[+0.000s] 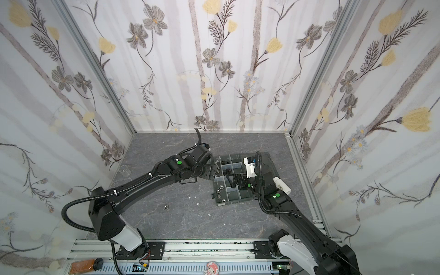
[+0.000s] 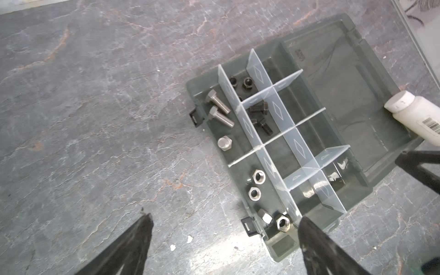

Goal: Sort the screws and nuts into containers
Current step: Place the nut into the container, then pick up the nut from the bottom-left of the table.

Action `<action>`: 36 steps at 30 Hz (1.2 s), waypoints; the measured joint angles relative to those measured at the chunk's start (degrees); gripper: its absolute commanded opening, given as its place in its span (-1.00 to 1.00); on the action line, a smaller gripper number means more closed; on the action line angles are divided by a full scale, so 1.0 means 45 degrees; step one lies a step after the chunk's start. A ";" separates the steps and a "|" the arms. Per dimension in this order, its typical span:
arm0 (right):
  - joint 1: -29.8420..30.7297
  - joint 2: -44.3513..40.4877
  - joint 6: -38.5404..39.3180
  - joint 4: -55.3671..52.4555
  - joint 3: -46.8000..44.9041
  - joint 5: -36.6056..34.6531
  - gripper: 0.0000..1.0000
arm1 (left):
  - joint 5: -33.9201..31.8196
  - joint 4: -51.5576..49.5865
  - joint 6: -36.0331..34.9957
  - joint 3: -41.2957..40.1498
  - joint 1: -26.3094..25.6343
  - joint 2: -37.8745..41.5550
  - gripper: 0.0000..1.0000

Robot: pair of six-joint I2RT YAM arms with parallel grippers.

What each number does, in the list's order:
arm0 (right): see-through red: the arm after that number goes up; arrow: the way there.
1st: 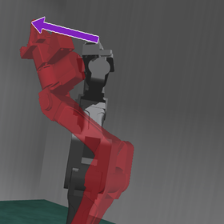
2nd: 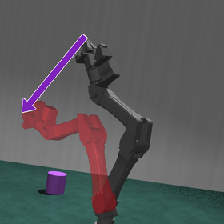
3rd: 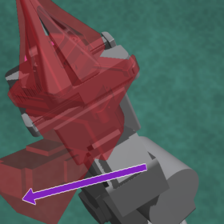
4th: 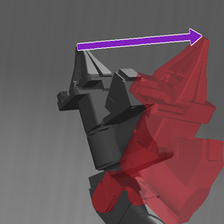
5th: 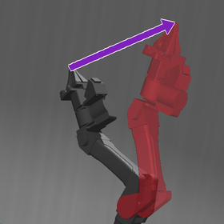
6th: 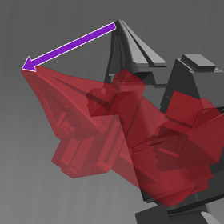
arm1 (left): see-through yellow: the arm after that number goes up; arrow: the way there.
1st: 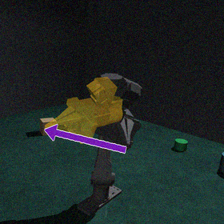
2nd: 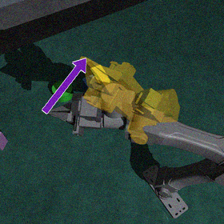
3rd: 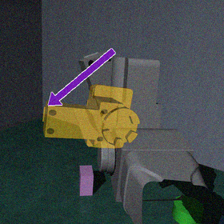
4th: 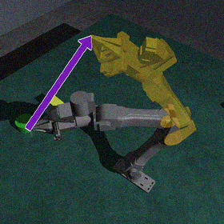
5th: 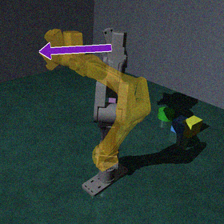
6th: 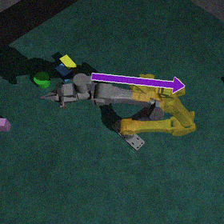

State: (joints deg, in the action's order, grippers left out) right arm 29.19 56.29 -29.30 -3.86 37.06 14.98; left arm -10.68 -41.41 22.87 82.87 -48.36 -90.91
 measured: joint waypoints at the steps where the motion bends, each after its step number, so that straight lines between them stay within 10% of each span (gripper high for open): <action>1: 0.0301 0.0233 0.0063 -0.0102 0.0223 -0.0262 0.90 | 0.0015 0.0117 -0.0005 -0.0272 0.0204 0.0301 1.00; 26: 0.6800 0.7621 0.0330 -0.2200 0.6460 -0.4794 0.64 | 0.4794 0.3633 0.1205 -0.7023 0.9364 0.5022 1.00; 36: 0.7844 1.0316 -0.0622 -0.2511 0.8607 -0.5076 0.56 | 0.4012 0.4478 0.3881 -0.9010 1.1123 0.6164 1.00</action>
State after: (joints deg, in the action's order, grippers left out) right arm 64.49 102.72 -32.10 -15.16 75.79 -7.86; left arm 7.38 -21.26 40.34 42.33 1.69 -63.18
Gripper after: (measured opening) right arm 0.781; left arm 0.998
